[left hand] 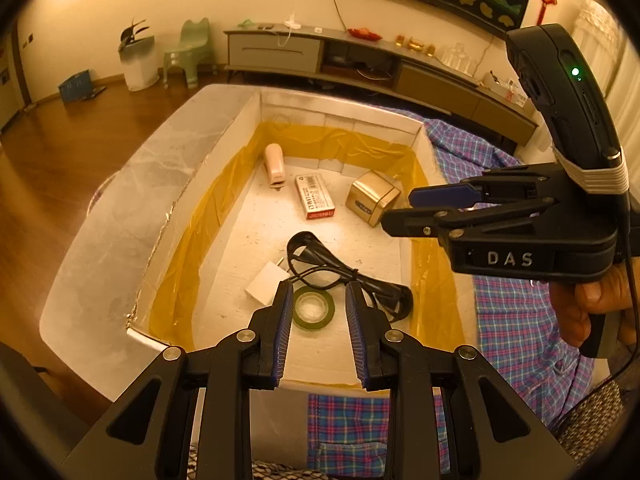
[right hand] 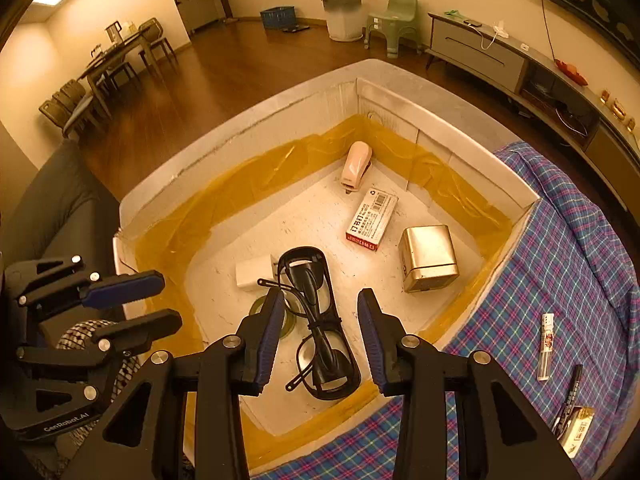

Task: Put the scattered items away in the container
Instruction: 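Withdraw both open tools from the box back over the bed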

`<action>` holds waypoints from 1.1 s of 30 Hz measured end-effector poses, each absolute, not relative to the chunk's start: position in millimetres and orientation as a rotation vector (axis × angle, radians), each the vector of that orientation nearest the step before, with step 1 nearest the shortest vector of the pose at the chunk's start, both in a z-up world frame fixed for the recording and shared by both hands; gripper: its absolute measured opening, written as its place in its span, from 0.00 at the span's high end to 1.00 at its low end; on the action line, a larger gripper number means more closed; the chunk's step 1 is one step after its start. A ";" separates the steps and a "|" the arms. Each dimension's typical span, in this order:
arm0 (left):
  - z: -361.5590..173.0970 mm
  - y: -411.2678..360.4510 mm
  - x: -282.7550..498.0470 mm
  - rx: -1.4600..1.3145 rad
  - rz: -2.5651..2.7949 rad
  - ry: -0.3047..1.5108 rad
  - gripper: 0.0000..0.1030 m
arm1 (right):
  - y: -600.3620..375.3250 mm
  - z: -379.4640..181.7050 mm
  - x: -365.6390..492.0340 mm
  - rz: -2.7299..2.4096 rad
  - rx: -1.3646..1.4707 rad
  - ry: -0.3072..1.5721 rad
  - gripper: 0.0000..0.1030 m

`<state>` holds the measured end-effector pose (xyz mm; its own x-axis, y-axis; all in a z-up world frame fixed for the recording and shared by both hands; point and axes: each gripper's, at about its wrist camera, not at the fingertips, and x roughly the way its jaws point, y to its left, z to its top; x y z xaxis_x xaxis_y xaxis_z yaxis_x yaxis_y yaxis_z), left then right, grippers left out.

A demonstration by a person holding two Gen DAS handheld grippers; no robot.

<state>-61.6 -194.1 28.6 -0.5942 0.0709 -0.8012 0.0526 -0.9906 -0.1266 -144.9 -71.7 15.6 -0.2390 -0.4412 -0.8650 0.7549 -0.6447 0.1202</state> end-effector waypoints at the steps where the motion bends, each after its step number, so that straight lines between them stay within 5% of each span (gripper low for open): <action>1: 30.5 -192.2 -60.5 -1.409 2.790 -0.208 0.72 | -68.7 18.2 -144.2 -1.960 1.213 0.403 0.61; 33: 33.1 13.5 -68.7 -1.321 2.539 0.017 0.57 | 214.2 -17.7 -137.3 -2.237 1.195 -0.216 0.54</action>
<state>-68.7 13.5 33.1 -0.5435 0.2390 -0.8047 -0.2496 -0.9613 -0.1169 -137.3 214.2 -17.7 -0.4246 -0.5665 -0.7062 0.4212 -0.8141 0.3998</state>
